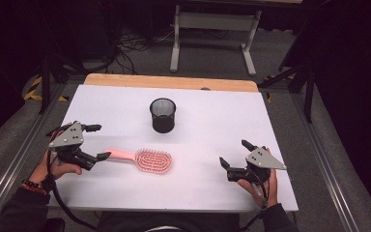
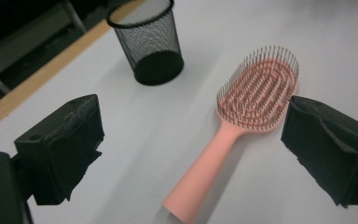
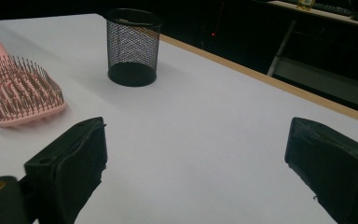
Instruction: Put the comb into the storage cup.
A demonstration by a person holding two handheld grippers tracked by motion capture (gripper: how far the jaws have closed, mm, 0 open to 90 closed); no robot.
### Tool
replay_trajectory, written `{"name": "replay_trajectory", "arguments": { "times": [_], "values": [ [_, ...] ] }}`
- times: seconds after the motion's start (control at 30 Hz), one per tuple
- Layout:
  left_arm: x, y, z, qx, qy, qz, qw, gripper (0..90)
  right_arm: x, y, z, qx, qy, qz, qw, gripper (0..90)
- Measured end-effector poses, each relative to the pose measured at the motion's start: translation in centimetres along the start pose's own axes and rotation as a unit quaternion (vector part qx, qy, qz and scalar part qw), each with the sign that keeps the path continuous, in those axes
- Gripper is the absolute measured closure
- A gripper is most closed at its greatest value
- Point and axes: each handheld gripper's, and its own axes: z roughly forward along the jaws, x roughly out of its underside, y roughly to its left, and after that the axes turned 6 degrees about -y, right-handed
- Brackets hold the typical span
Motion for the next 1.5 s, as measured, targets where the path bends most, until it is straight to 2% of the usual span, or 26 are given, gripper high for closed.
{"name": "replay_trajectory", "arguments": {
  "times": [0.07, 0.1, 0.2, 0.27, 0.37, 0.4, 0.5, 0.53, 0.6, 0.63, 0.7, 0.73, 0.77, 0.8, 0.83, 0.87, 0.93, 0.97, 1.0, 1.03, 1.07, 1.13, 1.23, 1.37, 1.5],
  "values": [
    [-0.2, 0.2, 0.8, 0.027, 0.032, 0.012, 0.9991, 8.1, 0.1, -0.1, 0.0, 0.001, 0.003, 0.004, 1.0, 6.6],
    [-0.2, 0.3, 1.5, 0.044, 0.053, 0.014, 0.9975, 9.2, 0.1, -0.2, 0.0, -0.001, 0.005, 0.006, 1.0, 6.5],
    [-0.3, 0.6, 2.9, 0.065, 0.089, 0.023, 0.9937, 9.7, 0.1, -0.4, 0.1, -0.01, 0.007, 0.015, 0.9998, 6.9],
    [-0.3, 0.9, 4.0, 0.082, 0.115, 0.026, 0.9896, 11.5, 0.3, -0.4, 0.3, -0.015, 0.01, 0.022, 0.9996, 6.9],
    [-0.4, 1.4, 5.4, 0.098, 0.144, 0.03, 0.9843, 12.1, 0.4, -0.6, 0.6, -0.024, 0.015, 0.033, 0.999, 7.0],
    [-0.5, 1.6, 6.3, 0.1, 0.162, 0.03, 0.9813, 12.1, 0.4, -0.7, 0.6, -0.024, 0.014, 0.038, 0.9989, 7.0],
    [-0.4, 1.7, 8.0, 0.106, 0.195, 0.041, 0.9742, 13.5, 0.9, -0.3, 1.1, -0.027, 0.033, 0.015, 0.999, 6.9],
    [-0.4, 1.6, 8.3, 0.109, 0.204, 0.038, 0.9721, 13.4, 1.1, -0.1, 1.3, -0.029, 0.037, 0.01, 0.9988, 6.9],
    [-0.5, 1.5, 9.3, 0.117, 0.223, 0.044, 0.9667, 13.0, 1.4, 0.3, 1.6, -0.032, 0.051, 0.0, 0.9982, 6.9],
    [-0.6, 1.4, 9.6, 0.123, 0.237, 0.041, 0.9629, 12.8, 1.4, 0.4, 1.6, -0.034, 0.051, -0.001, 0.9981, 6.9],
    [-1.0, 1.2, 10.3, 0.129, 0.264, 0.058, 0.954, 12.8, 1.3, 0.6, 1.5, -0.04, 0.045, 0.005, 0.9982, 6.9],
    [-1.1, 1.2, 10.6, 0.13, 0.281, 0.065, 0.9487, 13.0, 1.2, 0.6, 1.4, -0.04, 0.045, 0.002, 0.9982, 6.9],
    [-1.3, 1.2, 10.9, 0.136, 0.292, 0.063, 0.9447, 13.4, 1.1, 0.7, 1.4, -0.041, 0.045, 0.001, 0.9981, 7.0],
    [-1.4, 1.3, 11.1, 0.142, 0.297, 0.07, 0.9416, 14.9, 1.1, 0.7, 1.3, -0.043, 0.045, 0.002, 0.9981, 7.2],
    [-1.5, 1.3, 11.4, 0.142, 0.303, 0.067, 0.9399, 16.8, 1.1, 0.6, 1.3, -0.044, 0.044, 0.006, 0.998, 7.3],
    [-1.6, 1.4, 11.7, 0.143, 0.312, 0.074, 0.9364, 17.2, 1.1, 0.5, 1.2, -0.042, 0.044, 0.006, 0.9981, 7.3],
    [-1.6, 1.4, 12.4, 0.15, 0.323, 0.074, 0.9315, 17.4, 1.0, 0.4, 1.1, -0.042, 0.041, 0.007, 0.9982, 7.4],
    [-1.5, 1.4, 12.6, 0.152, 0.325, 0.073, 0.9306, 18.4, 1.0, 0.4, 1.1, -0.042, 0.041, 0.008, 0.9982, 7.4],
    [-1.4, 1.3, 13.0, 0.155, 0.332, 0.074, 0.9274, 19.0, 1.0, 0.4, 1.1, -0.041, 0.042, 0.006, 0.9983, 7.4],
    [-1.4, 1.3, 13.0, 0.155, 0.332, 0.074, 0.9274, 19.9, 1.0, 0.4, 1.1, -0.041, 0.042, 0.006, 0.9983, 7.4],
    [-1.3, 1.3, 13.6, 0.154, 0.342, 0.077, 0.9238, 20.1, 1.0, 0.4, 1.2, -0.043, 0.042, 0.006, 0.9982, 7.4],
    [-1.4, 1.5, 13.8, 0.157, 0.341, 0.068, 0.9242, 17.9, 1.0, 0.4, 1.2, -0.043, 0.045, 0.002, 0.9981, 7.5],
    [-1.6, 1.6, 14.1, 0.174, 0.348, 0.073, 0.9185, 21.2, 1.1, 0.4, 1.1, -0.04, 0.041, 0.0, 0.9984, 7.5],
    [-1.9, 1.5, 14.2, 0.197, 0.351, 0.083, 0.9115, 33.8, 1.4, 0.4, 1.2, -0.038, 0.051, -0.005, 0.998, 7.9],
    [-2.3, 1.2, 14.2, 0.205, 0.361, 0.089, 0.9053, 43.0, 1.5, 0.5, 1.4, -0.04, 0.059, -0.007, 0.9974, 8.1]
  ]
}}
